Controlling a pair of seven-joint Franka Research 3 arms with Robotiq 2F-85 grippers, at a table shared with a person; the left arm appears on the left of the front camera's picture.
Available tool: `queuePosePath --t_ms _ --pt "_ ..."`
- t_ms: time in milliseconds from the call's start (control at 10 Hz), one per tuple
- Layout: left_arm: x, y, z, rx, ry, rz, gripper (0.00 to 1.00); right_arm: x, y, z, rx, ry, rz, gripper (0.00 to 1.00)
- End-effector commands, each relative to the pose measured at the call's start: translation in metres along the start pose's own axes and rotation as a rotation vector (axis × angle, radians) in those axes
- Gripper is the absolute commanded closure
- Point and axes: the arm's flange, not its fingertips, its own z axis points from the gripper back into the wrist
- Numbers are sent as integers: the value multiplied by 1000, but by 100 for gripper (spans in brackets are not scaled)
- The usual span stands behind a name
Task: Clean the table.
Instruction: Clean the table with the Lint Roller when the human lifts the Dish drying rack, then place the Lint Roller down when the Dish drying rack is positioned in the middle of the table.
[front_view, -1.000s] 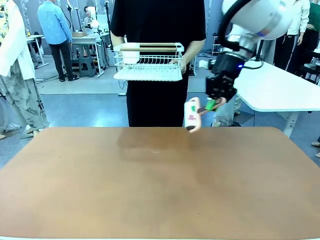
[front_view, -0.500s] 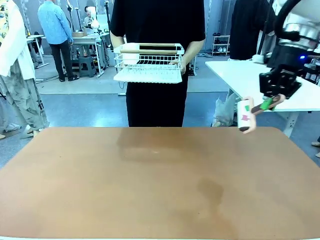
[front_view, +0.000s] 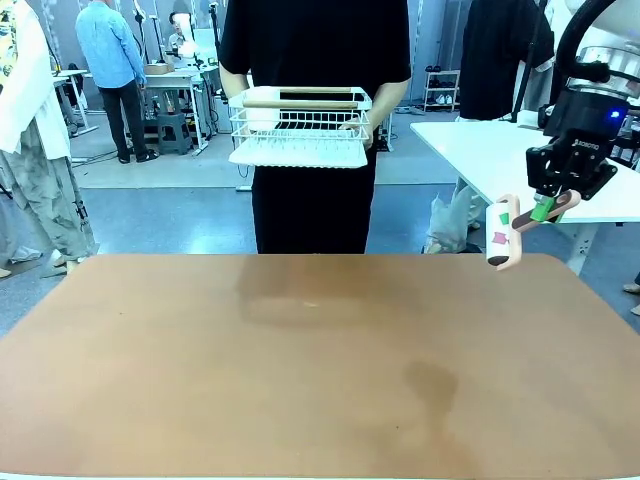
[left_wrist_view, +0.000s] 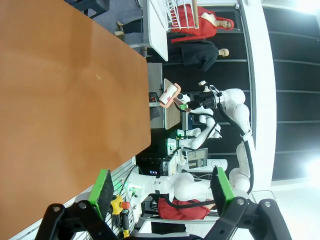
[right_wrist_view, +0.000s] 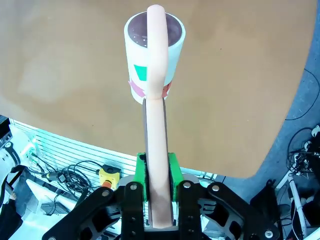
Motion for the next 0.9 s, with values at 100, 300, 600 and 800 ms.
queuePosePath --t_ms 100,300,600,800 --pt "-1 -1 2 -5 -2 -5 0 2 1 3 9 -5 20 79" --pt "-1 -1 2 -5 -2 -5 0 2 1 3 9 -5 20 79" --pt "-1 -1 2 -5 -2 -5 0 2 1 3 9 -5 20 79" --pt "-1 -1 2 -5 -2 -5 0 2 1 3 9 -5 20 79"
